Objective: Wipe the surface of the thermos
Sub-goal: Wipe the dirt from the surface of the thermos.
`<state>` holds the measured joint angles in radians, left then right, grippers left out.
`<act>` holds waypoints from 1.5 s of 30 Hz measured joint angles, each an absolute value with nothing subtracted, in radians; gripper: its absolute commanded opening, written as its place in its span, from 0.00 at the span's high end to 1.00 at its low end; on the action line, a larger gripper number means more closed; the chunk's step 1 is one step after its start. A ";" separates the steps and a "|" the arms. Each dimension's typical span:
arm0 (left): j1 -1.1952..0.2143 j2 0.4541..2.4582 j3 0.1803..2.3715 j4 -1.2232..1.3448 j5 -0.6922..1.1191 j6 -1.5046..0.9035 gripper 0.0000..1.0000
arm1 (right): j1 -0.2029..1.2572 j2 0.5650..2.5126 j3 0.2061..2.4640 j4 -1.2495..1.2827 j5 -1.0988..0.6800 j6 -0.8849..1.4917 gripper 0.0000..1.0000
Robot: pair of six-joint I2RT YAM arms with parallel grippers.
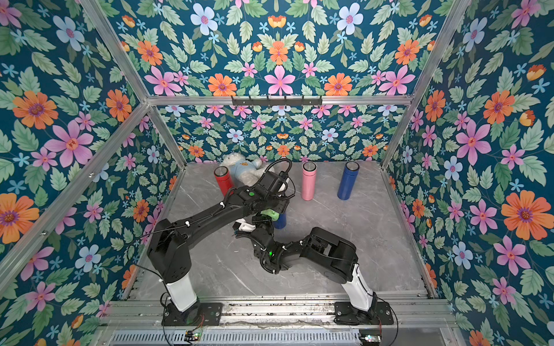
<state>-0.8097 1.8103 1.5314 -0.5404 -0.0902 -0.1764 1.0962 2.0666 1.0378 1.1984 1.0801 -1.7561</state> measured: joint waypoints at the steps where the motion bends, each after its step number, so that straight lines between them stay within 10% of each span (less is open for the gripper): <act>1: -0.810 1.808 1.528 -0.538 -0.093 -0.177 1.00 | 1.096 2.074 1.035 1.216 1.080 -1.761 1.00; 24: -0.813 1.815 1.565 -0.584 -0.083 -0.181 1.00 | 1.062 2.127 1.095 0.288 0.914 -0.450 1.00; 45: -0.690 1.603 1.340 -0.594 0.086 0.063 1.00 | 1.240 1.388 0.807 -0.444 0.723 0.268 1.00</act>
<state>-0.6903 1.6032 1.3396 -0.5938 0.0856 0.0628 1.2396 1.3876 0.8074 -0.4438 0.7227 0.2676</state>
